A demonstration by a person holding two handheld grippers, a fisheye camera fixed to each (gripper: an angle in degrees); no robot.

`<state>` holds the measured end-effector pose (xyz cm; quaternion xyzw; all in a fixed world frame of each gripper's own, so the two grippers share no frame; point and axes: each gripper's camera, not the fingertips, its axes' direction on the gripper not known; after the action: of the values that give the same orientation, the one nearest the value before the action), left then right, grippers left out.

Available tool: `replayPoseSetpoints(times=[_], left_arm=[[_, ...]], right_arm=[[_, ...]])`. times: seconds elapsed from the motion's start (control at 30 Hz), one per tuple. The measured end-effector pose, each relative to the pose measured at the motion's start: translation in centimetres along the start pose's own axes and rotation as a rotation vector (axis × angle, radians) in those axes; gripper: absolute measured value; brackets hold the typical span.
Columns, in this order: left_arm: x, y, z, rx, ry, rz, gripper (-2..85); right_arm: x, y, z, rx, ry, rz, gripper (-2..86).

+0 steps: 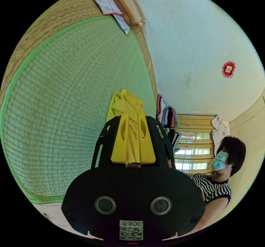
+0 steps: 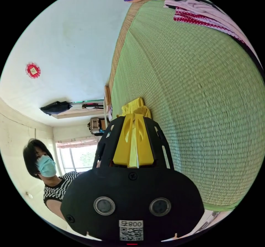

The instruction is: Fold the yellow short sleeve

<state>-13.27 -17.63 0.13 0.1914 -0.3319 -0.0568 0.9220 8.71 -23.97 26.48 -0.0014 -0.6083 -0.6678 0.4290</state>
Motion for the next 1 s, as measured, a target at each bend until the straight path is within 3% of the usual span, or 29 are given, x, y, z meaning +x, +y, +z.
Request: replayPoseSetpoints(times=[0.4,0.67,1.0], left_arm=[[4.1,0.0,0.5,-0.073,-0.095,-0.007,7.4],[7.7,-1.8,-1.6,-0.059,-0.152,-0.024,5.8],[13.9,-4.3,-4.1,-0.028,-0.160,0.007,2.3]], right_arm=[[-12.4,1.5,5.3,-0.015,0.529,-0.240,7.4],[-14.7,2.0,6.8,-0.018,0.495,-0.189,1.4],[-19.6,3.2,6.8,-0.001,0.457,-0.186,0.2]])
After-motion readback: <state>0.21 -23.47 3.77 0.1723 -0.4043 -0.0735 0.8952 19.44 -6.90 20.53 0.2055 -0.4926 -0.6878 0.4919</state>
